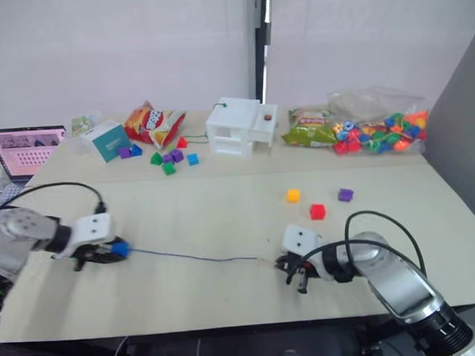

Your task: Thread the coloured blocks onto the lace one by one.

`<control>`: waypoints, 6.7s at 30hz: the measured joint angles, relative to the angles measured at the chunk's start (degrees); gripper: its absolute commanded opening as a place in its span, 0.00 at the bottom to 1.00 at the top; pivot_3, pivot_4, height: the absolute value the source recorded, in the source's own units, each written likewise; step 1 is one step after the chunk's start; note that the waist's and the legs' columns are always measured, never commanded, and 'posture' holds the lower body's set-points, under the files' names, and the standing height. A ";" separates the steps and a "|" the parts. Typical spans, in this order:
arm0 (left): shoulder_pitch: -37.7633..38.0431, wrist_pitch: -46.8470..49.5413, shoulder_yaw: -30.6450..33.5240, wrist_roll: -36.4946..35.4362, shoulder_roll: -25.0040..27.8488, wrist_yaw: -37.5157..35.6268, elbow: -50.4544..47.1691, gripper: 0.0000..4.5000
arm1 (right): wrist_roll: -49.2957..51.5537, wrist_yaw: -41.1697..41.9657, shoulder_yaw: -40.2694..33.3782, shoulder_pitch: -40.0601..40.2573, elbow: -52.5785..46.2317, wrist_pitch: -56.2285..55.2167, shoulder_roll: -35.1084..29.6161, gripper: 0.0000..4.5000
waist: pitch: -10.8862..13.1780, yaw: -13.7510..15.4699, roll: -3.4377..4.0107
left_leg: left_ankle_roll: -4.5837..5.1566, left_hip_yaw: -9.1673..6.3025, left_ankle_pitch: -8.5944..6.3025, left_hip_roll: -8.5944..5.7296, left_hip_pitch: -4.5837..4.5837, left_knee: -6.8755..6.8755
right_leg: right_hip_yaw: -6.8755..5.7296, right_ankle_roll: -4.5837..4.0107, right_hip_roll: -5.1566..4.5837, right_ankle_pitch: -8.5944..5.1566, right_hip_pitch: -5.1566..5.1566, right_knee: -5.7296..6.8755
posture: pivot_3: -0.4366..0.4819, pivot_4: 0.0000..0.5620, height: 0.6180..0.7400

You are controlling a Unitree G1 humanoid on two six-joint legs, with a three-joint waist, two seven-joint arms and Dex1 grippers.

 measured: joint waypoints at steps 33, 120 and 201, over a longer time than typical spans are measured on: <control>-1.09 24.10 -9.43 -8.77 -34.66 4.55 -32.86 0.87 | -1.86 2.04 6.52 -7.62 1.05 4.55 1.92 0.00 | 0.08 1.99 -0.18 | 0.00 -0.01 0.00 -0.17 -0.50 0.35 | -0.03 0.15 -0.17 0.10 -0.14 -0.06 | 0.48 0.27 1.00; 2.49 27.30 -8.14 -7.83 -35.83 8.17 -33.14 0.00 | -7.77 -59.11 -33.58 -22.85 51.52 -7.59 27.26 0.26 | 0.03 0.43 -0.03 | -0.20 0.02 0.13 -0.16 -0.46 -0.01 | 0.10 0.15 -0.14 0.11 -0.19 0.07 | 0.48 0.27 1.00; 9.81 41.19 -4.67 -13.10 -26.13 12.90 -51.38 0.00 | -6.40 12.60 6.68 -14.31 24.22 -16.94 6.38 0.31 | 0.05 1.78 0.09 | -0.07 -0.03 0.04 -0.12 -0.46 0.14 | 0.03 0.12 -0.15 0.09 -0.17 -0.10 | 0.48 0.27 1.00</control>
